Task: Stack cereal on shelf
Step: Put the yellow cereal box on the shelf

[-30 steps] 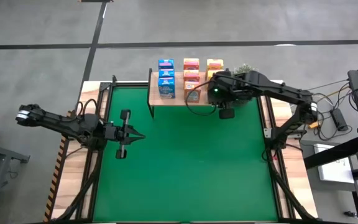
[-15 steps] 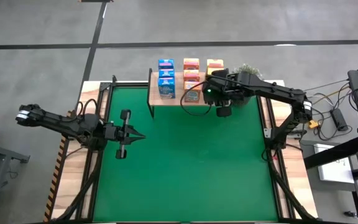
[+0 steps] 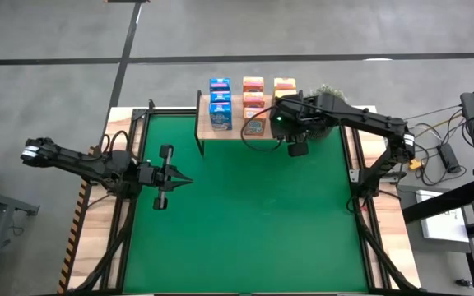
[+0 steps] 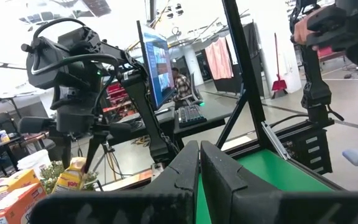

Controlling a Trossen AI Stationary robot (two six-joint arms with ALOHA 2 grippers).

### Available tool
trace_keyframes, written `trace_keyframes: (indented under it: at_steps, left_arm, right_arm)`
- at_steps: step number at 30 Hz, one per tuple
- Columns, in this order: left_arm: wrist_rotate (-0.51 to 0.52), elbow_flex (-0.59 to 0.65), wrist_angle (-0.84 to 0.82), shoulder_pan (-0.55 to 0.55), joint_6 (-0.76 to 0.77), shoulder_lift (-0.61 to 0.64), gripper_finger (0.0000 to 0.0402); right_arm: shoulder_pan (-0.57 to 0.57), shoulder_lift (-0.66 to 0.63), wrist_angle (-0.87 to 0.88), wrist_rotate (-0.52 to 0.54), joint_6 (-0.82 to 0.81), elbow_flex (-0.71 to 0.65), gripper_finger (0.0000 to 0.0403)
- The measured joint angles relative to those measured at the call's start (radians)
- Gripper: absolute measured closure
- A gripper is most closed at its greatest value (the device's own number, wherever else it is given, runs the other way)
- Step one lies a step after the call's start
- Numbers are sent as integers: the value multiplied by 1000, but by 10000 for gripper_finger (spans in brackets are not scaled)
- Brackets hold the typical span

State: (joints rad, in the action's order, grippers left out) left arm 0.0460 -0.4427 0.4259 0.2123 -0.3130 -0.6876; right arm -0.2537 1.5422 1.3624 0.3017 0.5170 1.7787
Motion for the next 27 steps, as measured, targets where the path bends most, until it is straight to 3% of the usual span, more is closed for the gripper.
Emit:
trace_keyframes:
  at_steps: [7, 13, 21, 27]
  left_arm:
    - [0, 0, 0, 0, 0, 0, 402]
    - [0, 0, 1, 0, 0, 0, 402]
    - [0, 0, 4, 0, 0, 0, 402]
    - [0, 0, 11, 0, -9, 0, 402]
  right_arm:
    - [-3, -1, 53, -15, -12, 50, 262]
    - [-28, -1, 66, -197, -85, 181, 262]
    - [-177, 9, 120, -399, -162, 265, 262]
    - [-249, 57, 208, -414, -144, 272, 262]
